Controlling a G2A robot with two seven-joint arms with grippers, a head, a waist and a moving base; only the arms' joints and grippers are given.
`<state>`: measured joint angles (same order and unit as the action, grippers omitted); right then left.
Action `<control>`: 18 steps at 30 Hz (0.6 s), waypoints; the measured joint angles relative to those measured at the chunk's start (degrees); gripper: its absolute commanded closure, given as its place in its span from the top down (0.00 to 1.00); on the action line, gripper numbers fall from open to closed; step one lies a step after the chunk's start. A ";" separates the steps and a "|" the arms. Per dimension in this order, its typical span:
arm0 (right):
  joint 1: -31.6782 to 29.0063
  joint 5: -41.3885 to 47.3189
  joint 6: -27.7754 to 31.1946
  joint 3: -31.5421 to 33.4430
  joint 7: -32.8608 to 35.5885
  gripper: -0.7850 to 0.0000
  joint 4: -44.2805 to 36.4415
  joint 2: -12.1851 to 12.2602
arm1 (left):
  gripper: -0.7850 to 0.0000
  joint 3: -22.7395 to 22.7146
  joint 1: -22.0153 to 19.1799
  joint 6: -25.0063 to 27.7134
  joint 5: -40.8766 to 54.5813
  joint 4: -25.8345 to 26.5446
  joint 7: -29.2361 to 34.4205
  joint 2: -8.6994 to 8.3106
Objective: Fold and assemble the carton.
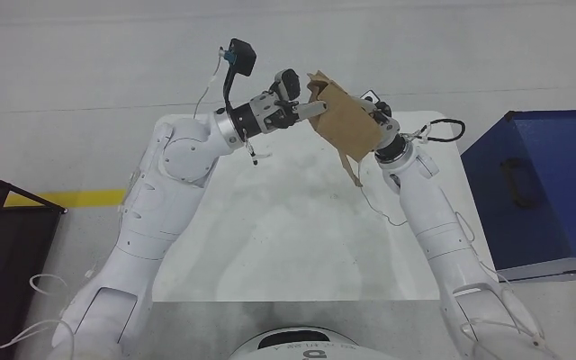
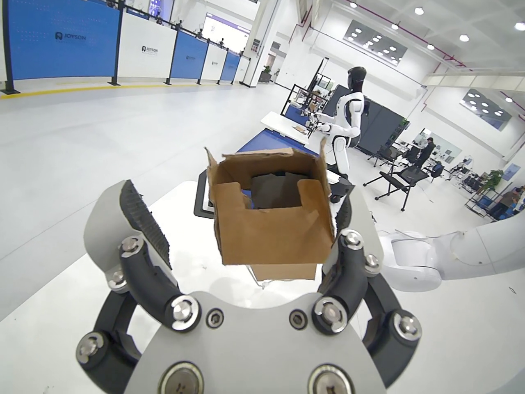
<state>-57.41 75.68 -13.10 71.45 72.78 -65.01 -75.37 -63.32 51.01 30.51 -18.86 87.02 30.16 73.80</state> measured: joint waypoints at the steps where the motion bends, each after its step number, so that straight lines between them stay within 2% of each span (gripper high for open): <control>1: -0.06 0.00 -0.01 0.04 0.07 0.00 -0.03 0.00 | 1.00 0.27 -0.33 -0.71 -0.04 -0.52 -0.12 0.08; 10: -0.38 -0.11 -0.14 0.39 0.51 0.00 -0.31 -0.03 | 1.00 2.56 -2.55 -1.72 1.98 -4.80 0.86 0.65; 14: -0.43 -0.05 -0.27 0.52 0.64 0.00 -0.34 -0.05 | 1.00 2.75 -3.08 0.65 5.12 -5.75 1.59 0.76; 18: -0.57 -0.01 -0.31 0.75 0.79 0.00 -0.31 -0.05 | 1.00 0.60 -2.56 3.34 7.48 -5.44 0.21 0.43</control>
<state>-57.97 75.67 -13.41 72.20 73.56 -65.32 -75.42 -62.72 48.46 33.85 -11.39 81.58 30.37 74.23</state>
